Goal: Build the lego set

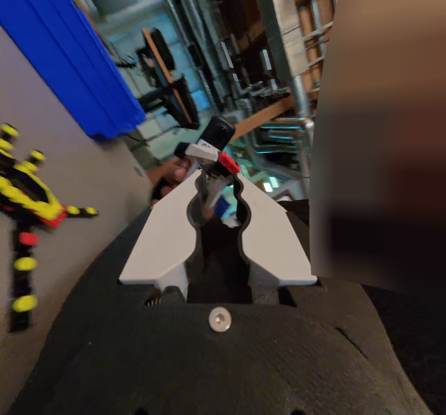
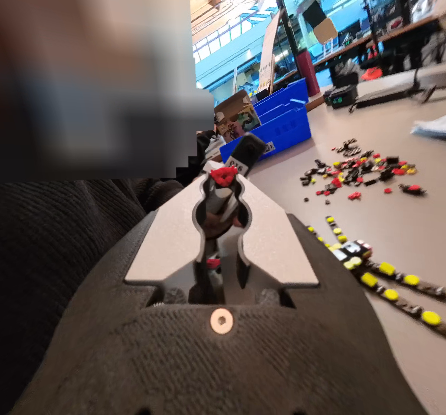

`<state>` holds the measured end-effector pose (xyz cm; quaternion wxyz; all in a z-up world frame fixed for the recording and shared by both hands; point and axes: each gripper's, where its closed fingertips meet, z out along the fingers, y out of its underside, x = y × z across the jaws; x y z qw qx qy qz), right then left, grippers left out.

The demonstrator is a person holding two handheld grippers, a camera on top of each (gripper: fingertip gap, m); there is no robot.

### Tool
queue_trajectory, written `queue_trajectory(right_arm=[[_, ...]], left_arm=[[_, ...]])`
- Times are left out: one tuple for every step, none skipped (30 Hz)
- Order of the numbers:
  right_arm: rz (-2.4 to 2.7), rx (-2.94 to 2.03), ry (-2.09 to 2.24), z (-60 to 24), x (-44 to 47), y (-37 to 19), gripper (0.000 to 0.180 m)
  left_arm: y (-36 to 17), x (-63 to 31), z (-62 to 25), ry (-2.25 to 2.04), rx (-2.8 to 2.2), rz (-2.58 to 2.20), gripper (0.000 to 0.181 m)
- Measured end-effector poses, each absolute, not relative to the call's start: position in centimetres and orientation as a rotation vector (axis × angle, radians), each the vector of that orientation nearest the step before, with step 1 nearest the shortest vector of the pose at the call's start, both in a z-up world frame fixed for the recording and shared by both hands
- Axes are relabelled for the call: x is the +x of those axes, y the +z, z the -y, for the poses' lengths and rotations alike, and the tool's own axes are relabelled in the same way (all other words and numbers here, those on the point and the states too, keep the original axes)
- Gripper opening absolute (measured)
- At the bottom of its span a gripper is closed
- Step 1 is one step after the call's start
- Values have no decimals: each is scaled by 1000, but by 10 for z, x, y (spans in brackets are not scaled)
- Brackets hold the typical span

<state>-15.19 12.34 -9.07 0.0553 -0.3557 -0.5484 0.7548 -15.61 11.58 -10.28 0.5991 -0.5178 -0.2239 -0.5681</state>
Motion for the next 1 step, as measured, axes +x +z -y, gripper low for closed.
queue_trajectory(right_arm=[[1649, -1151, 2341, -123, -154, -93, 18]], left_arm=[[-105, -161, -117, -1213, -1246, 505, 24]])
